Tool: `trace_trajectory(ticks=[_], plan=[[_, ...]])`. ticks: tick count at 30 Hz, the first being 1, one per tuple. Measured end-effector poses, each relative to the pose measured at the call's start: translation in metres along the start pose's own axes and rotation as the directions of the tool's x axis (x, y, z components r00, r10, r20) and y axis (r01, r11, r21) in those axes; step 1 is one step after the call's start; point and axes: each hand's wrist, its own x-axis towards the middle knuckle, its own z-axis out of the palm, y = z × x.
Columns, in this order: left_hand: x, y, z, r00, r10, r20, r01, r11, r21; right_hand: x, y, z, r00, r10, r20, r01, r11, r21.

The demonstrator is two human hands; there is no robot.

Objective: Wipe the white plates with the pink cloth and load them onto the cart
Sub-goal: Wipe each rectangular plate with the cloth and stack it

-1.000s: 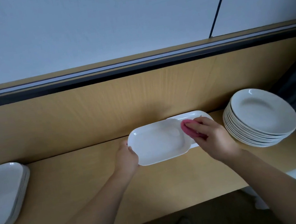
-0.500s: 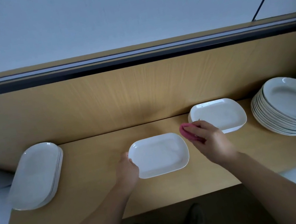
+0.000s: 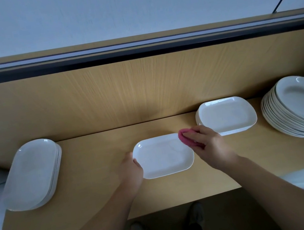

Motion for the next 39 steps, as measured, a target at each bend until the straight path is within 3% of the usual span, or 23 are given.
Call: trace_trajectory(ticks=[4,8,11,14,18,23,26,32,39], plan=[[0.003,0.0,-0.002,0.999,0.05,0.013,-0.052,0.984,0.173,0.004,-0.001,0.005,1.0,-0.021,0.02,0.021,1.0,0.015],[0.005,-0.002,-0.012,0.985,0.145,0.092,-0.169,0.905,0.39,0.009,-0.003,0.008,0.996,-0.023,0.085,0.023,1.0,-0.007],[0.005,-0.011,-0.024,0.933,0.296,0.206,-0.356,0.848,0.393,0.017,0.002,0.02,0.992,-0.028,0.126,0.036,0.998,-0.06],[0.004,-0.016,-0.034,0.881,0.348,0.32,-0.462,0.773,0.434,0.021,0.011,0.045,0.988,-0.017,0.154,0.044,0.983,-0.176],[0.009,-0.02,-0.035,0.871,0.305,0.384,-0.474,0.723,0.502,0.007,0.013,0.084,0.939,0.174,0.295,-0.048,0.92,-0.388],[0.012,-0.02,-0.038,0.86,0.327,0.392,-0.498,0.707,0.502,-0.004,0.001,0.105,0.882,0.359,0.305,-0.149,0.827,-0.542],[0.014,-0.018,-0.038,0.843,0.332,0.423,-0.524,0.686,0.505,-0.007,0.0,0.114,0.847,0.443,0.294,-0.24,0.813,-0.531],[0.019,-0.02,-0.039,0.84,0.344,0.42,-0.518,0.739,0.431,0.0,-0.008,0.126,0.792,0.518,0.323,-0.363,0.825,-0.434],[0.021,-0.022,-0.038,0.839,0.348,0.419,-0.518,0.746,0.418,0.009,-0.03,0.135,0.755,0.514,0.407,-0.287,0.818,-0.499]])
